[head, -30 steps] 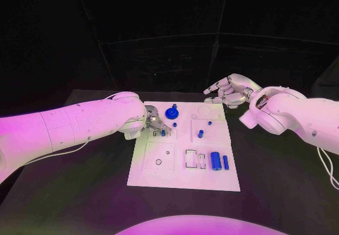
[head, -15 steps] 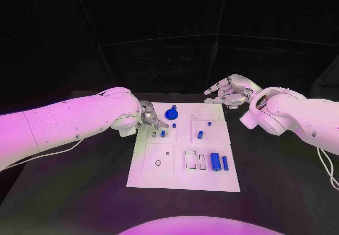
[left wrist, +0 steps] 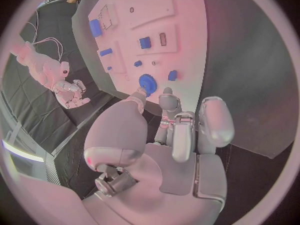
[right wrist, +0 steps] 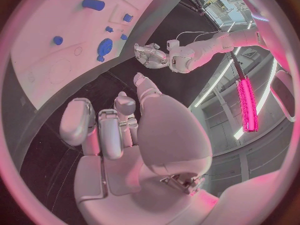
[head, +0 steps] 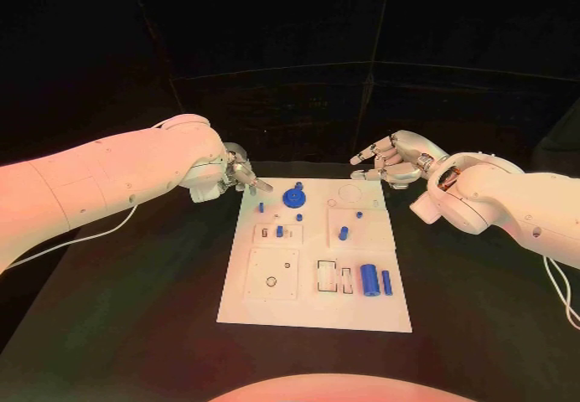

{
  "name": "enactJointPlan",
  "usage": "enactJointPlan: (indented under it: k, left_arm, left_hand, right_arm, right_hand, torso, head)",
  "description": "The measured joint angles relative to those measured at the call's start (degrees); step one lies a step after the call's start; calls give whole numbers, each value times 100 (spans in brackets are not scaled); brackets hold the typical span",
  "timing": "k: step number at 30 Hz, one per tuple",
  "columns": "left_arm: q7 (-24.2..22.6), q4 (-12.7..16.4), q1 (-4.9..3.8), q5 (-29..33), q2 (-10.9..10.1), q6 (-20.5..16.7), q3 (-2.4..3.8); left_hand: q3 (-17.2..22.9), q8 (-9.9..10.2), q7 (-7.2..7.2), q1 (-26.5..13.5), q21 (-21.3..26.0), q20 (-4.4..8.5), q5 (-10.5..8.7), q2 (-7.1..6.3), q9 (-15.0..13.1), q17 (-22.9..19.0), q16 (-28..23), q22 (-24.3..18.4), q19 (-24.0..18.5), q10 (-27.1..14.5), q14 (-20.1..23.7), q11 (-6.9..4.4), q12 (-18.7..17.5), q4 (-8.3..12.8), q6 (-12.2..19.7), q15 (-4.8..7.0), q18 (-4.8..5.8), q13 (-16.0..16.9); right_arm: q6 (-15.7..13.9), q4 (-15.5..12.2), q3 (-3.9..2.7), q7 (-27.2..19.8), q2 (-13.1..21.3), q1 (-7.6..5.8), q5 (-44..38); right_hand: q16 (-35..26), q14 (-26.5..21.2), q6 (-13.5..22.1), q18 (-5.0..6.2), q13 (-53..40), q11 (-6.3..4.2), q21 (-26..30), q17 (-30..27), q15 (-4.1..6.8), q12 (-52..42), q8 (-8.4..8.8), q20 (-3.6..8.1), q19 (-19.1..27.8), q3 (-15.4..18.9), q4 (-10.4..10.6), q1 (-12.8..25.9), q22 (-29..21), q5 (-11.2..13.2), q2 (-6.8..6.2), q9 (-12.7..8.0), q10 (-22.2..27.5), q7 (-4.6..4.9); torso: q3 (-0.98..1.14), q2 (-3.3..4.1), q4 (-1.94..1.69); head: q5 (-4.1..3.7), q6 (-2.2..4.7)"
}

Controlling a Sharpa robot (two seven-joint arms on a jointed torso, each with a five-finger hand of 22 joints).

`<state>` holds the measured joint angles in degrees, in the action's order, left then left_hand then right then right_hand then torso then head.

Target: Assemble the parts on the task board

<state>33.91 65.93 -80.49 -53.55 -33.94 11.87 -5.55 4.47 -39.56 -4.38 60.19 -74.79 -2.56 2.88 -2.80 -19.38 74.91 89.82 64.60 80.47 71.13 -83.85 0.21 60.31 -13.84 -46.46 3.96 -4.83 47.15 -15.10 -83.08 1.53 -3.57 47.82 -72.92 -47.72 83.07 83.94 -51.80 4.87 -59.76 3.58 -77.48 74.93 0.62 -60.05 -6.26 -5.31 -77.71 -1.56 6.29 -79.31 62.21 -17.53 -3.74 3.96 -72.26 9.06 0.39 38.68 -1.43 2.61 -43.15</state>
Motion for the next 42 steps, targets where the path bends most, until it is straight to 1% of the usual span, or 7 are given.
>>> enactJointPlan:
  k: [3,7,13,17,24,34,42]
  left_arm:
    - [0,-266,-5,-10,142,124,0]
    - [-1,-514,6,-43,287,220,0]
    - [-8,-899,107,-141,520,344,-10]
    - [-16,-1048,142,-190,616,410,-11]
    - [-42,-1228,185,-242,739,502,-22]
    - [-82,-1361,204,-271,799,583,-70]
    - [-90,-1396,218,-279,815,644,-100]
  left_hand:
    - [-104,0,-14,51,0,0,0,51,30,0,0,0,0,0,0,0,0,-39,-18,0,0,0]
    - [-159,0,1,51,0,0,0,52,40,0,0,0,0,0,0,0,0,-76,-69,0,0,0]
    - [-235,0,21,71,0,0,0,71,53,0,0,0,0,0,0,0,0,-108,-89,0,0,-8]
    - [-247,0,15,71,0,0,0,71,54,0,0,1,0,0,0,0,0,-108,-109,0,0,-13]
    - [-271,0,8,95,0,0,0,95,58,0,0,11,0,0,0,0,0,-133,-116,1,0,-15]
    - [-302,0,8,97,0,0,0,97,63,0,0,20,0,-1,0,-2,0,-133,-115,1,0,-22]
    - [-342,0,29,154,0,0,0,154,74,0,0,36,0,-20,0,-21,0,-124,-136,1,0,-31]
  right_arm:
    - [-7,18,0,3,-15,0,-2]
    - [-11,28,0,4,-36,1,-4]
    - [-32,51,1,15,-67,2,-18]
    - [-50,63,1,23,-67,2,-27]
    - [-68,66,1,35,-78,2,-43]
    - [-74,72,1,53,-100,2,-52]
    - [-74,85,1,58,-125,2,-55]
  right_hand:
    - [0,0,0,0,0,0,0,0,0,0,0,0,0,0,0,0,0,-13,0,0,0,0]
    - [0,0,0,0,0,0,0,-1,0,0,0,0,0,0,0,0,0,-13,0,0,0,0]
    - [0,0,0,0,0,0,0,0,0,0,0,0,0,0,0,0,0,-44,0,0,0,0]
    - [0,0,0,0,0,0,0,-1,0,0,0,0,0,0,0,0,0,-44,0,0,0,0]
    - [0,0,0,0,0,0,0,-1,0,0,0,0,0,0,0,0,0,-45,0,0,0,0]
    - [0,0,0,0,-1,0,0,-2,0,0,0,0,0,0,0,0,0,-44,0,1,0,0]
    - [0,0,0,0,-17,0,0,-2,0,0,0,0,0,0,0,0,10,-66,0,1,0,0]
  torso:
    - [-5,12,10]
    - [-7,20,16]
    - [-10,27,23]
    - [-9,26,26]
    - [-7,23,27]
    - [-5,21,27]
    - [-9,20,24]
  head:
    - [17,15]
    - [24,36]
    - [29,29]
    - [37,18]
    - [32,-12]
    - [16,-46]
    - [18,-65]
